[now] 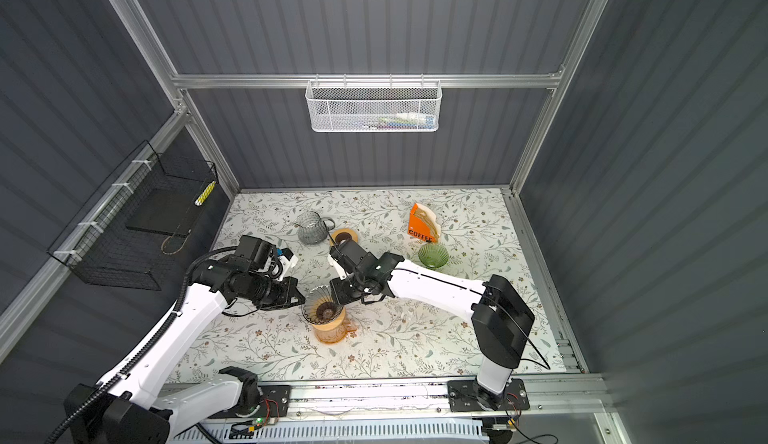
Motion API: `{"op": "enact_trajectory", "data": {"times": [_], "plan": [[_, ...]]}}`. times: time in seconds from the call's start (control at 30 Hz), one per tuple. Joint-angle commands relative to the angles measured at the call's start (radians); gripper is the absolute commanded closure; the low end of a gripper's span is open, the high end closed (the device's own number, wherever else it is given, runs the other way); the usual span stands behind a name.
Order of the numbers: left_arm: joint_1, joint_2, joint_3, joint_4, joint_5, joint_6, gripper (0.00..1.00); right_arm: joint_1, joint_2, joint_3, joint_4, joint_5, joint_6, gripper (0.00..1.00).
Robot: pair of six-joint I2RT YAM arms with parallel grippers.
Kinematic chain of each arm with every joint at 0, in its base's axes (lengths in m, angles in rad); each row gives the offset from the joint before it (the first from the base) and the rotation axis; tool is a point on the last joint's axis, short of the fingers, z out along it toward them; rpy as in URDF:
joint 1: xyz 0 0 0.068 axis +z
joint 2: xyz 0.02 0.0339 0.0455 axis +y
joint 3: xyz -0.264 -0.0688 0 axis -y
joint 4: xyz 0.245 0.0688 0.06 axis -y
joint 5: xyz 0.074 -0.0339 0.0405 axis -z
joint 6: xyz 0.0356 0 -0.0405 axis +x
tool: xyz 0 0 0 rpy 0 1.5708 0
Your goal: Place the coffee filter in the dripper
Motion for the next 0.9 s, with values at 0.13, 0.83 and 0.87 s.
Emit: {"op": "enact_trajectory", "data": {"times": [0.13,0.83,0.87], "plan": [[-0.013,0.022,-0.005,-0.072,-0.065,0.004,0.98,-0.017,0.039,0.040,-0.003,0.091,-0.044,0.87],[-0.013,-0.005,0.045,-0.053,-0.014,-0.023,0.95,-0.026,-0.004,0.062,-0.024,0.110,-0.061,0.71],[-0.013,-0.007,0.048,-0.051,-0.014,-0.025,0.94,-0.026,-0.007,0.061,-0.024,0.111,-0.061,0.71]]}}
